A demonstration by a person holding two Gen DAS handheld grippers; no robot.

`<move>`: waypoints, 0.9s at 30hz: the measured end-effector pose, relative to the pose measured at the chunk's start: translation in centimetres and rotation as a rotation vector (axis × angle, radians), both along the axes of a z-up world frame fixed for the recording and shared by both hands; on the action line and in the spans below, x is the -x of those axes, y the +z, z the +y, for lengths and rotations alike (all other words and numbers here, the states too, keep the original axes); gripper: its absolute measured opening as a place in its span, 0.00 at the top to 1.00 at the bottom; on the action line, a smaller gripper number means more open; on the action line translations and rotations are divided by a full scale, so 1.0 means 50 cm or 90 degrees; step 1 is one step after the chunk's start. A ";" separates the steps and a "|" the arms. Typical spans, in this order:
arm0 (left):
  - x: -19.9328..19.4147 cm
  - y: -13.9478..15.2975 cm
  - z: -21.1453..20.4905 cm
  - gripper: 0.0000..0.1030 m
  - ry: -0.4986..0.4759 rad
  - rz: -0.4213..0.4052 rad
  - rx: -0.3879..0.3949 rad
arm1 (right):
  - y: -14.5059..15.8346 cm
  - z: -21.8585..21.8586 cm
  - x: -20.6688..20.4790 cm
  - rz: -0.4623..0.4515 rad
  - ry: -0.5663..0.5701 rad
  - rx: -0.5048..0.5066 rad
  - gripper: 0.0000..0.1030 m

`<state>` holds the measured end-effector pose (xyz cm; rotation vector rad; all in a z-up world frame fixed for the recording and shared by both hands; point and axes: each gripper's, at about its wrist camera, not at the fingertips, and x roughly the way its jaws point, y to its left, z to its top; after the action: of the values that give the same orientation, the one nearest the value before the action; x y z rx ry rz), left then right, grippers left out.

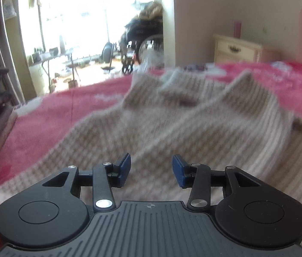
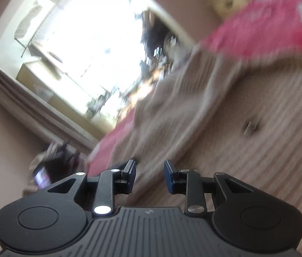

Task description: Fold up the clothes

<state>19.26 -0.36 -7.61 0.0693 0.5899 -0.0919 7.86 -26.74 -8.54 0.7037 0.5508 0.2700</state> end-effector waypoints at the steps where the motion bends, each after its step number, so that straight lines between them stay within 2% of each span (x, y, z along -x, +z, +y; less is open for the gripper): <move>1: -0.008 0.006 -0.005 0.58 -0.006 -0.007 0.013 | 0.012 -0.026 0.000 -0.014 -0.020 0.023 0.69; 4: -0.042 0.003 -0.035 0.58 -0.028 -0.006 0.037 | 0.026 -0.094 -0.026 -0.020 -0.063 0.122 0.71; 7: -0.073 -0.019 -0.072 0.58 -0.046 -0.002 0.034 | 0.009 -0.138 -0.092 0.009 -0.068 0.217 0.75; 10: -0.094 -0.035 -0.090 0.58 -0.054 0.004 0.047 | -0.030 -0.147 -0.174 0.048 -0.038 0.295 0.81; 14: -0.107 -0.054 -0.099 0.58 -0.064 0.009 0.065 | -0.089 -0.116 -0.268 0.061 0.041 0.326 0.87; 17: -0.111 -0.067 -0.103 0.58 -0.071 0.008 0.070 | -0.110 -0.123 -0.323 0.052 0.058 0.315 0.92; 18: -0.113 -0.073 -0.104 0.58 -0.071 0.008 0.073 | -0.117 -0.152 -0.335 0.065 0.024 0.297 0.93; 19: -0.114 -0.079 -0.104 0.58 -0.073 0.008 0.079 | -0.131 -0.194 -0.344 0.086 -0.024 0.274 1.00; 20: -0.113 -0.083 -0.103 0.58 -0.076 0.008 0.092 | -0.154 -0.245 -0.345 0.103 -0.057 0.209 1.00; 21: -0.111 -0.087 -0.102 0.58 -0.078 0.007 0.103 | -0.182 -0.299 -0.341 0.115 -0.076 0.111 1.00; 22: -0.110 -0.090 -0.104 0.57 -0.079 0.004 0.107 | -0.203 -0.337 -0.336 0.119 -0.087 0.038 1.00; 23: -0.109 -0.092 -0.106 0.56 -0.080 0.002 0.111 | -0.209 -0.345 -0.332 0.114 -0.088 0.022 1.00; 25: -0.108 -0.096 -0.105 0.51 -0.079 -0.001 0.121 | -0.202 -0.330 -0.329 0.103 -0.082 0.062 1.00; 27: -0.107 -0.099 -0.103 0.50 -0.078 -0.002 0.133 | -0.191 -0.326 -0.324 0.110 -0.075 0.074 1.00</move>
<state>24.61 -5.51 -12.57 -0.0968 0.5695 -0.2707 24.08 -43.04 -18.10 0.6476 0.6809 0.0666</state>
